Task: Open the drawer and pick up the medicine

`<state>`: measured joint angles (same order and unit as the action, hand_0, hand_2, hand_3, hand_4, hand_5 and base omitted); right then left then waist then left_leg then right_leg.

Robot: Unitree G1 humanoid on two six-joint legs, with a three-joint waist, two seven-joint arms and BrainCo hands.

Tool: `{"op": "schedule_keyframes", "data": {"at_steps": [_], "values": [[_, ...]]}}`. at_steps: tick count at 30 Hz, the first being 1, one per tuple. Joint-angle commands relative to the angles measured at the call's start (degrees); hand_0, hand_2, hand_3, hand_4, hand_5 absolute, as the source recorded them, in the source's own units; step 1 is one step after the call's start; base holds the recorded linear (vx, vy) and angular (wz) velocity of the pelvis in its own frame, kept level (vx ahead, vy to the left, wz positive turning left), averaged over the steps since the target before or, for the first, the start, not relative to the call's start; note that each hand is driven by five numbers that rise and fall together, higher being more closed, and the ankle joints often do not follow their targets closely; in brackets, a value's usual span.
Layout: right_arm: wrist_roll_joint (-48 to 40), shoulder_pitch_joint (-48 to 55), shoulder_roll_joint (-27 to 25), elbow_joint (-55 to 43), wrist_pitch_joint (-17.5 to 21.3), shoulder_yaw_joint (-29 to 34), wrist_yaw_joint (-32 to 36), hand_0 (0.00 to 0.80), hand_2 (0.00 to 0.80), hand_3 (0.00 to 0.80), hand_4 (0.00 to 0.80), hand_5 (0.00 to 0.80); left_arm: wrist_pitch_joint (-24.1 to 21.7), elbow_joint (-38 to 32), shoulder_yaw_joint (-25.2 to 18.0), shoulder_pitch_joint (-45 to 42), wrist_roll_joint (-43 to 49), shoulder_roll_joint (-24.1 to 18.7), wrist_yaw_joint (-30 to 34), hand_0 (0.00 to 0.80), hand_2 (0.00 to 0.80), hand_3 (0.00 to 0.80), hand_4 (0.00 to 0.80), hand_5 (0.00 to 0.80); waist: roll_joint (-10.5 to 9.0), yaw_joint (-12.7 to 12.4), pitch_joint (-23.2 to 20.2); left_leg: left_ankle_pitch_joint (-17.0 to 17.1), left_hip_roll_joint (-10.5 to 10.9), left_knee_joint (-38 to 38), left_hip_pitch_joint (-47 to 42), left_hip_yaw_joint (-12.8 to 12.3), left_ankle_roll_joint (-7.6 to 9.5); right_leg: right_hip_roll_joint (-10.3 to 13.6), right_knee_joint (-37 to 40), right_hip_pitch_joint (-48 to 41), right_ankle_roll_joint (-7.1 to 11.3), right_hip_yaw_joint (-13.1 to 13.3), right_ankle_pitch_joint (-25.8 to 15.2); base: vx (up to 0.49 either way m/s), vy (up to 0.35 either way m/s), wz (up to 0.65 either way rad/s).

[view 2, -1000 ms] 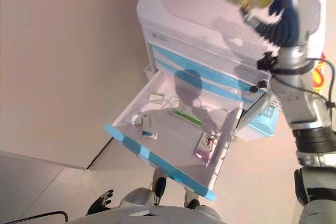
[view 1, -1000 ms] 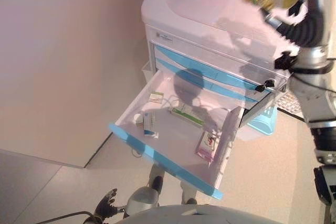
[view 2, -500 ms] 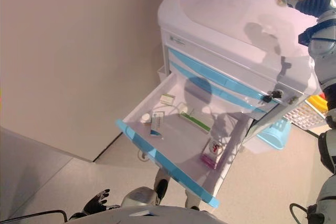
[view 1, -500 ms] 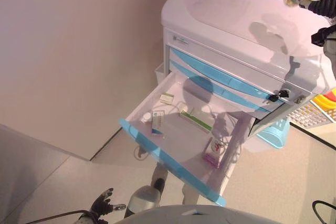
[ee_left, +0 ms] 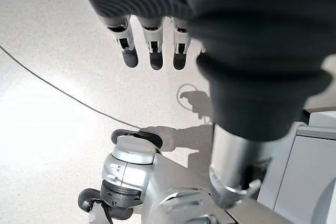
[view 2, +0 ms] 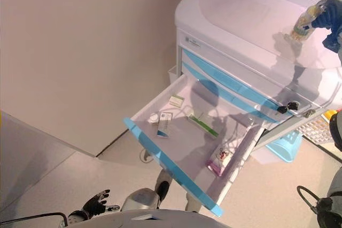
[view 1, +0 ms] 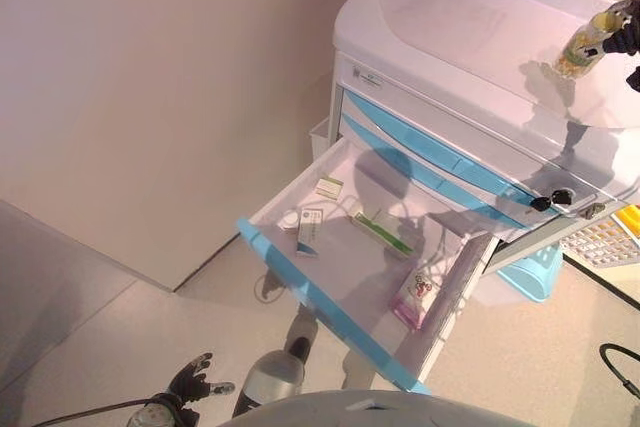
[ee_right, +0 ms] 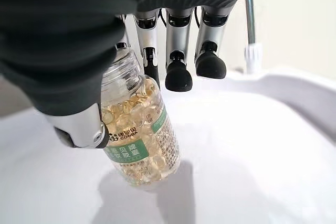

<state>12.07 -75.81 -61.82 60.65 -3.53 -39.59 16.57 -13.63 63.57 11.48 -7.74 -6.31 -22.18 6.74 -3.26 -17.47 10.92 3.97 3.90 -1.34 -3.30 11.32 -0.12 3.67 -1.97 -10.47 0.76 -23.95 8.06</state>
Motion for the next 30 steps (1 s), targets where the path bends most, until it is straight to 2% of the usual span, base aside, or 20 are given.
{"op": "schedule_keyframes", "data": {"at_steps": [1,15,16,17,18,19,30], "values": [[2.90,-5.04,-4.00,-1.74,2.60,-4.51,1.88,0.800,0.800,0.800,0.800,0.800,0.14,-2.63,0.97,-1.07,-0.56,-3.26,0.05,0.000,0.000,0.000,0.000,0.000,-2.07,-1.39,-2.03,-5.75,2.40,1.43,-0.18,-2.12,1.16,1.37,-2.65,3.48,1.55,1.89,-2.99,0.000,0.000,0.00],[5.95,2.67,-1.65,-2.87,5.24,-0.59,2.68,0.800,0.800,0.800,0.800,0.800,-0.85,-4.15,2.08,0.05,-0.14,-3.24,0.21,0.000,0.000,0.000,0.000,0.000,-0.94,-0.68,-0.29,-5.22,2.28,1.71,1.21,-3.12,1.12,1.45,-2.00,4.89,1.88,2.42,-4.02,-0.026,-0.001,0.00],[6.04,3.04,-1.56,-2.97,5.20,-0.41,2.43,0.615,0.615,0.615,0.615,0.615,-0.87,-4.23,2.21,0.17,-0.17,-3.28,0.26,0.000,0.000,0.000,0.000,0.000,-0.86,-0.65,-0.09,-5.18,2.27,1.72,1.30,-3.16,1.12,1.46,-2.02,5.00,1.87,2.44,-4.08,-0.047,-0.005,0.00],[6.24,3.29,-1.51,-3.12,5.19,-0.27,2.05,0.260,0.260,0.260,0.260,0.260,-0.96,-4.23,2.40,0.29,-0.26,-3.29,0.21,0.000,0.000,0.000,0.000,0.000,-0.78,-0.60,0.11,-5.16,2.27,1.78,1.40,-3.20,1.12,1.47,-2.00,5.08,1.87,2.46,-4.12,-0.054,-0.007,0.00],[6.44,3.68,-1.22,-3.27,5.36,-0.03,1.35,0.082,0.082,0.082,0.082,0.082,-0.90,-4.39,2.53,0.40,-0.30,-3.31,0.22,0.000,0.000,0.000,0.000,0.000,-0.61,-0.50,0.34,-5.10,2.23,1.78,1.49,-3.31,1.12,1.45,-1.99,5.21,1.83,2.52,-4.17,-0.051,-0.008,0.00],[6.47,3.85,-1.17,-3.28,5.49,0.13,1.08,0.000,0.000,0.000,0.000,0.000,-0.92,-4.33,2.54,0.49,-0.33,-3.41,0.32,0.000,0.000,0.000,0.000,0.000,-0.59,-0.40,0.37,-5.07,2.21,1.81,1.63,-3.33,1.11,1.44,-2.00,5.38,1.84,2.53,-4.22,-0.048,-0.008,0.00],[-2.77,1.68,-4.30,-7.22,6.32,2.21,-10.17,0.000,0.000,0.000,0.000,0.000,-1.45,-4.02,2.68,0.03,-0.84,-3.59,0.11,0.000,0.000,0.000,0.000,0.000,-0.57,0.98,0.52,-5.39,1.69,1.51,0.95,-4.90,1.06,1.38,-2.80,5.70,2.04,3.46,-3.92,-0.011,-0.007,-0.04]]}}
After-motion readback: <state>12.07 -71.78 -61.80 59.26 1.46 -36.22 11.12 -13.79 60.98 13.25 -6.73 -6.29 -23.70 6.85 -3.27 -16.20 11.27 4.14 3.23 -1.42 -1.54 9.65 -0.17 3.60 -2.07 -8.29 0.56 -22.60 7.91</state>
